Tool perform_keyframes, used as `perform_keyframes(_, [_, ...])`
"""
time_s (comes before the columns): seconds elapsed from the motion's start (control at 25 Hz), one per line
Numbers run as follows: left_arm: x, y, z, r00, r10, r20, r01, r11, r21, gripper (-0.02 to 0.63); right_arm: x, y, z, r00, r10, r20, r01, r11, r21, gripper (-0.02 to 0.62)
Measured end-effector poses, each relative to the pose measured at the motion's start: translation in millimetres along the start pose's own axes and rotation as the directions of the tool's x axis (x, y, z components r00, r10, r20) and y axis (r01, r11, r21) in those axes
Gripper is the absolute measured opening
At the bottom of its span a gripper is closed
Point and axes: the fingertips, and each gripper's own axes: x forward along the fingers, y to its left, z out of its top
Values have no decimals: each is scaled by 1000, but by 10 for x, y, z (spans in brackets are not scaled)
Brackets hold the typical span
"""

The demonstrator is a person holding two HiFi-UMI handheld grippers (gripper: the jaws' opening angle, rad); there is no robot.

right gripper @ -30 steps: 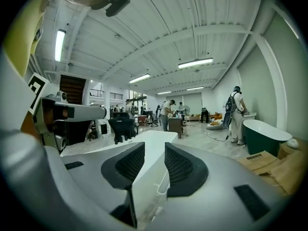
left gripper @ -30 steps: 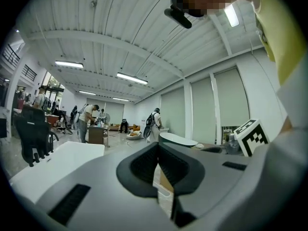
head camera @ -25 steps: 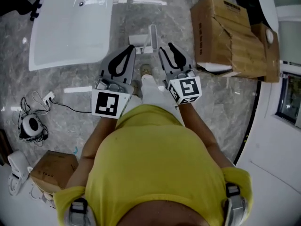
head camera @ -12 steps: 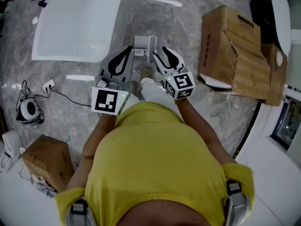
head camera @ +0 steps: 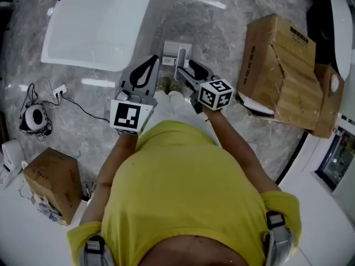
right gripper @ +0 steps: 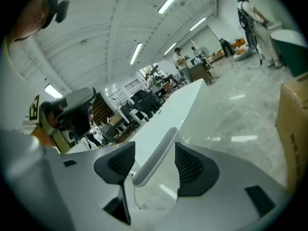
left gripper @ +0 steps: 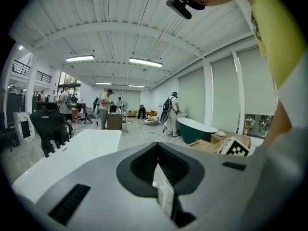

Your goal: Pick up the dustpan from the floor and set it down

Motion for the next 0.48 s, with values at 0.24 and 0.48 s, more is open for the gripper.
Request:
perform_keyframes(0.24, [146,36,-106,998,-41,-42,41,999,0,2,177,-27,-162,992,120,-29,-109,960,257,284])
perform_keyframes(0.48, [226,96,-65,995,-88,-53,88,996,-4,2,334,54,-174,977,214,-20,-190,900,392,264])
